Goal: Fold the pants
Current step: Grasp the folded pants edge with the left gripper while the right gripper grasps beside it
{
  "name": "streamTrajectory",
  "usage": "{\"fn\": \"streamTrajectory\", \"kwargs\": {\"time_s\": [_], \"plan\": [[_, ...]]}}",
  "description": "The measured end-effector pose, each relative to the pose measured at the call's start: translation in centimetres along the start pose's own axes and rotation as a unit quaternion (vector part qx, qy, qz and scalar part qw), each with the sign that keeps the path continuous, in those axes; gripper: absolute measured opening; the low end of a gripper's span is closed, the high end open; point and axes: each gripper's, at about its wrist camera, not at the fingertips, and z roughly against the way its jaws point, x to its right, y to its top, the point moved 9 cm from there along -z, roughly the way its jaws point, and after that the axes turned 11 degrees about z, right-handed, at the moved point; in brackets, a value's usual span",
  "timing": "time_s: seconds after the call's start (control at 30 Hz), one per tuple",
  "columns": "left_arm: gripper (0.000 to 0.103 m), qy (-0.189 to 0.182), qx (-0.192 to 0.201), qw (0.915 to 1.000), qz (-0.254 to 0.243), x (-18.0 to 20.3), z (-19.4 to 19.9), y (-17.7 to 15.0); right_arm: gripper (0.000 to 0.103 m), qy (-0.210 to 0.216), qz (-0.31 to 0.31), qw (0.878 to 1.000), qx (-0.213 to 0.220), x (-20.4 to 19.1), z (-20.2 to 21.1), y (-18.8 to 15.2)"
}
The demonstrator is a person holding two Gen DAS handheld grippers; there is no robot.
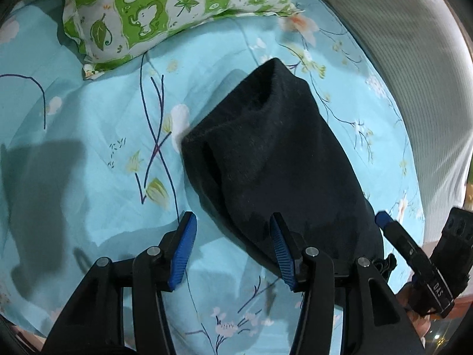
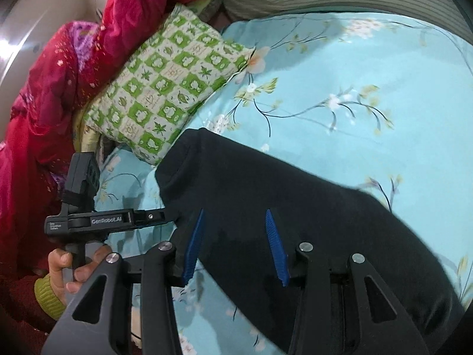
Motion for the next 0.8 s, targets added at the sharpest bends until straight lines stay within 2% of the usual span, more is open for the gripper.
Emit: {"fn": "streamTrajectory", "kwargs": {"time_s": [0.27,0.47,0.63,0.8], "plan": [[0.052,-0.008,-0.002,0.9995,0.031,0.2,-1.4,1.1,0.044,0.006,0.078,0.995,-0.057,-0.4,-4.5,3.8],[0.052,-0.02,0.008,0.9983,0.055,-0.2,-1.7,1.6,0.044,0.027,0.151,0.98,-0.123,-1.4,-9.2,5.9],[0.052,-0.029,0.01,0.9976,0.062,-0.1,-1.9,2.3,0.049,0.044,0.182,0.969,-0.161,-2.1,-11.9,6.9],[0.049,-0.045,0.018,0.9958,0.077,-0.2,-2.0,3.0,0.049,0.061,0.201,0.96,-0.186,-2.7,-14.2,7.2]]}}
